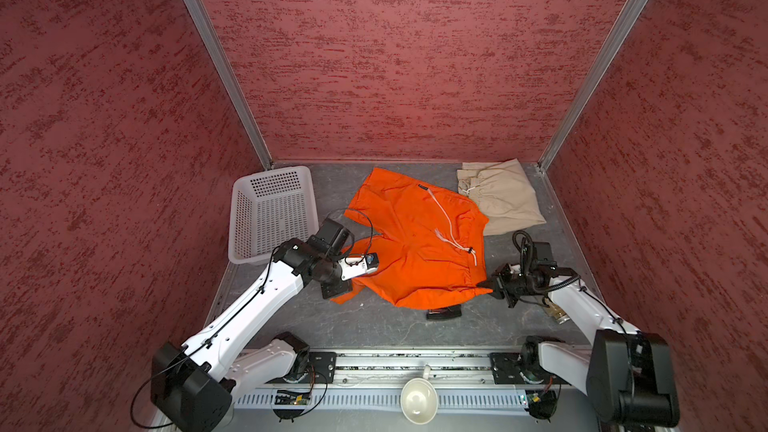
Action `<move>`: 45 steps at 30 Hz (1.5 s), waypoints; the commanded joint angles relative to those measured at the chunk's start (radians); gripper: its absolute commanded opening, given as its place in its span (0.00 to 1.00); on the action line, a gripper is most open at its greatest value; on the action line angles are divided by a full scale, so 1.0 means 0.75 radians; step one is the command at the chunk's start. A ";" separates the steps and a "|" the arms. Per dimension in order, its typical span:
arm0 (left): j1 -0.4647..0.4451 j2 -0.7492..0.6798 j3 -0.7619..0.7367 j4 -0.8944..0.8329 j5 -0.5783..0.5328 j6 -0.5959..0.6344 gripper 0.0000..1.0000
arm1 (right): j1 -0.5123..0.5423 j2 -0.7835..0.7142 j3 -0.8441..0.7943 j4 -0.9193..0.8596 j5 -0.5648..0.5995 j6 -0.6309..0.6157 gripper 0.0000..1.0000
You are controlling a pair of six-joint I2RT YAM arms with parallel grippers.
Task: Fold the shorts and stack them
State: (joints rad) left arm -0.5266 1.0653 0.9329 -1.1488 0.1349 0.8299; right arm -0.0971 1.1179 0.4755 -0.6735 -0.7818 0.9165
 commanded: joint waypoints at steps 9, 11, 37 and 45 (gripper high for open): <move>-0.018 0.010 0.316 -0.272 -0.096 0.029 0.00 | -0.095 -0.205 0.256 -0.550 0.085 0.014 0.00; 0.025 0.064 0.377 -0.254 -0.129 0.091 0.00 | -0.121 -0.173 0.319 -0.583 0.065 -0.005 0.00; 0.417 0.961 1.196 0.351 0.101 0.499 0.00 | -0.241 0.634 1.155 -0.513 0.048 -0.199 0.01; 0.446 1.112 1.333 0.386 0.139 0.455 0.00 | -0.244 0.736 1.210 -0.451 0.031 -0.174 0.02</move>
State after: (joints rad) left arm -0.2268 1.8671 1.8877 -0.9031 0.2535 1.1877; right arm -0.2592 1.6463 1.3464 -1.0447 -0.7845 0.7860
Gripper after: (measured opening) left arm 0.050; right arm 0.077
